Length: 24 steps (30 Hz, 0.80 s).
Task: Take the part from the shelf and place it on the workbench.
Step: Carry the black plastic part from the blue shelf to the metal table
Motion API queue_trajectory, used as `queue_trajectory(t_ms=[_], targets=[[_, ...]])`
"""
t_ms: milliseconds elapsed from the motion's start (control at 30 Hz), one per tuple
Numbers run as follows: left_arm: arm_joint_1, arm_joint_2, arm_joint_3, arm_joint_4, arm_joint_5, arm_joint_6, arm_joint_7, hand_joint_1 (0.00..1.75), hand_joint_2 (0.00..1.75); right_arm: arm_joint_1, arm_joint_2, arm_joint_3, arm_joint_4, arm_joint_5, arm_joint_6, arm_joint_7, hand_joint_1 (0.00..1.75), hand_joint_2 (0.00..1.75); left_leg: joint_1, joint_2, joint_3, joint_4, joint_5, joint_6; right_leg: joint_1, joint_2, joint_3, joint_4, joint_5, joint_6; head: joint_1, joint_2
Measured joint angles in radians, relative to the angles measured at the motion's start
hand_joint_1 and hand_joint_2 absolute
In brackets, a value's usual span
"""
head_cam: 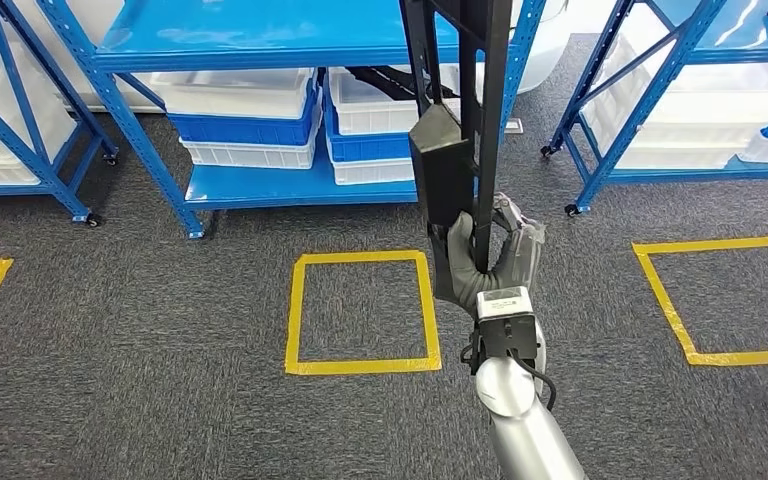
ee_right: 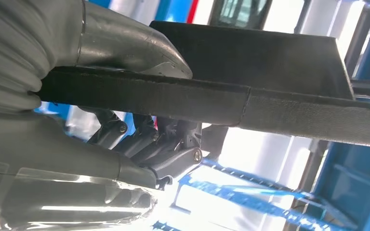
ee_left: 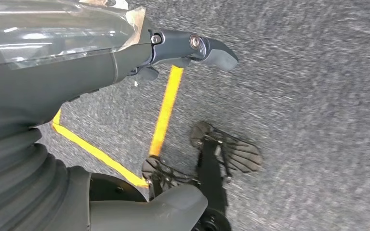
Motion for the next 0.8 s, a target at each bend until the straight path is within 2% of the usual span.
queue_trajectory(t_ms=[33,67,100,133,167,200,233,267,333,367,400,433,467,500,533,567,600,633,700,733,767,800], targets=[[0.000,0.000,0.000,-0.001,-0.002,-0.002,0.000,0.00,1.75,0.005,-0.002,-0.001,-0.002,0.000,-0.002,-0.002,1.75,1.75,0.000,0.000,-0.014,0.004,0.012,-0.007,0.001,0.001,0.061,-0.081,-0.012,-0.001,0.001,0.000],[0.001,0.001,0.000,-0.002,-0.005,-0.003,0.000,0.00,1.75,0.011,-0.004,-0.003,-0.004,0.000,-0.005,-0.004,1.75,1.75,-0.001,0.000,-0.021,0.005,0.024,-0.014,0.004,0.002,0.107,-0.151,-0.035,-0.009,-0.001,0.000],[0.001,0.001,0.000,-0.004,-0.009,-0.005,-0.001,0.00,1.75,0.017,-0.006,-0.004,-0.008,0.001,-0.009,-0.007,1.75,1.75,-0.002,0.000,-0.024,0.004,0.036,-0.020,0.008,0.004,0.137,-0.206,-0.059,-0.020,-0.003,0.000],[0.002,0.002,0.000,-0.005,-0.012,-0.007,-0.001,0.00,1.75,0.023,-0.009,-0.006,-0.011,0.001,-0.013,-0.011,1.75,1.75,-0.002,-0.001,-0.024,-0.001,0.049,-0.025,0.013,0.005,0.149,-0.235,-0.071,-0.031,-0.005,0.000],[0.004,0.001,0.000,-0.005,-0.014,-0.009,-0.002,0.00,1.75,0.030,-0.012,-0.007,-0.014,0.001,-0.017,-0.014,1.75,1.75,-0.001,-0.002,-0.023,-0.007,0.060,-0.030,0.012,0.004,0.139,-0.235,-0.064,-0.041,-0.008,0.000],[0.007,0.001,0.000,-0.005,-0.016,-0.009,-0.002,0.00,1.75,0.036,-0.015,-0.008,-0.016,0.001,-0.021,-0.017,1.75,1.75,0.002,-0.003,-0.026,-0.006,0.055,-0.034,0.008,0.003,0.132,-0.235,-0.054,-0.051,-0.008,0.000],[0.010,0.002,0.000,-0.005,-0.017,-0.010,-0.002,0.00,1.75,0.043,-0.016,-0.009,-0.018,0.001,-0.024,-0.019,1.75,1.75,0.005,-0.004,-0.033,0.011,0.024,-0.038,0.006,0.001,0.122,-0.234,-0.042,-0.062,-0.010,0.000],[0.013,0.002,0.000,-0.005,-0.017,-0.010,-0.002,0.00,1.75,0.050,-0.017,-0.009,-0.021,0.001,-0.027,-0.020,1.75,1.75,0.007,-0.005,-0.043,0.048,-0.028,-0.042,0.003,-0.001,0.111,-0.234,-0.028,-0.072,-0.011,0.000],[0.014,0.002,0.000,-0.005,-0.018,-0.010,-0.001,0.00,1.75,0.058,-0.018,-0.010,-0.027,0.003,-0.031,-0.021,1.75,1.75,0.008,-0.008,-0.068,0.179,-0.151,-0.047,0.007,-0.002,0.086,-0.232,0.000,-0.084,-0.012,0.000],[0.014,0.002,0.000,-0.005,-0.018,-0.009,-0.001,0.00,1.75,0.060,-0.018,-0.010,-0.029,0.004,-0.031,-0.021,1.75,1.75,0.008,-0.009,-0.076,0.250,-0.184,-0.049,0.010,-0.002,0.071,-0.230,0.013,-0.085,-0.013,0.000],[0.014,0.002,0.000,-0.005,-0.018,-0.008,-0.001,0.00,1.75,0.061,-0.018,-0.010,-0.030,0.006,-0.032,-0.020,1.75,1.75,0.008,-0.010,-0.074,0.301,-0.192,-0.049,0.014,-0.002,0.054,-0.227,0.025,-0.085,-0.013,0.000],[0.013,0.002,0.000,-0.005,-0.018,-0.007,-0.002,0.00,1.75,0.061,-0.018,-0.010,-0.031,0.007,-0.031,-0.018,1.75,1.75,0.008,-0.010,-0.059,0.322,-0.178,-0.047,0.016,-0.002,0.037,-0.224,0.036,-0.083,-0.013,0.000],[0.013,0.002,0.000,-0.006,-0.019,-0.005,-0.004,0.00,1.75,0.061,-0.018,-0.010,-0.032,0.009,-0.031,-0.016,1.75,1.75,0.007,-0.011,-0.025,0.305,-0.154,-0.042,0.018,-0.002,0.021,-0.221,0.044,-0.082,-0.013,0.000],[0.013,0.002,0.000,-0.006,-0.021,-0.002,-0.009,0.00,1.75,0.060,-0.018,-0.010,-0.033,0.010,-0.031,-0.014,1.75,1.75,0.006,-0.012,0.026,0.254,-0.134,-0.034,0.020,-0.001,0.008,-0.218,0.053,-0.081,-0.013,0.000],[0.012,0.003,0.000,-0.007,-0.023,0.003,-0.015,0.00,1.75,0.059,-0.018,-0.010,-0.035,0.011,-0.029,-0.011,1.75,1.75,0.003,-0.012,0.090,0.176,-0.135,-0.025,0.024,-0.001,-0.002,-0.216,0.060,-0.078,-0.013,0.000],[0.010,0.003,0.000,-0.009,-0.024,0.009,-0.020,0.00,1.75,0.057,-0.018,-0.010,-0.037,0.011,-0.027,-0.008,1.75,1.75,0.001,-0.013,0.149,0.096,-0.149,-0.017,0.026,-0.001,-0.009,-0.215,0.067,-0.075,-0.012,0.000],[0.009,0.004,0.000,-0.010,-0.025,0.014,-0.025,0.00,1.75,0.054,-0.017,-0.011,-0.039,0.011,-0.024,-0.005,1.75,1.75,-0.004,-0.013,0.189,0.036,-0.167,-0.011,0.027,-0.002,-0.012,-0.215,0.075,-0.069,-0.012,0.000],[0.007,0.004,-0.001,-0.011,-0.025,0.018,-0.027,0.00,1.75,0.049,-0.016,-0.011,-0.039,0.011,-0.021,-0.003,1.75,1.75,-0.008,-0.013,0.211,-0.002,-0.181,-0.006,0.026,-0.004,-0.015,-0.216,0.083,-0.062,-0.012,0.000],[0.007,0.004,-0.001,-0.011,-0.024,0.021,-0.028,0.00,1.75,0.040,-0.013,-0.011,-0.040,0.012,-0.016,-0.002,1.75,1.75,-0.011,-0.010,0.206,-0.021,-0.169,0.003,0.023,-0.005,-0.022,-0.217,0.095,-0.049,-0.013,0.000],[0.008,0.003,-0.001,-0.011,-0.024,0.022,-0.029,0.00,1.75,0.037,-0.012,-0.011,-0.040,0.012,-0.015,-0.001,1.75,1.75,-0.010,-0.008,0.199,-0.027,-0.157,0.008,0.023,-0.004,-0.031,-0.205,0.086,-0.046,-0.012,0.000],[0.008,0.003,-0.001,-0.011,-0.024,0.022,-0.029,0.00,1.75,0.035,-0.012,-0.011,-0.040,0.011,-0.015,-0.001,1.75,1.75,-0.008,-0.006,0.190,-0.033,-0.144,0.013,0.024,-0.003,-0.048,-0.172,0.064,-0.047,-0.011,0.000],[0.008,0.003,0.000,-0.011,-0.024,0.023,-0.029,0.00,1.75,0.033,-0.013,-0.011,-0.040,0.011,-0.014,-0.001,1.75,1.75,-0.006,-0.004,0.180,-0.035,-0.133,0.016,0.022,-0.002,-0.071,-0.118,0.029,-0.051,-0.009,0.000]])
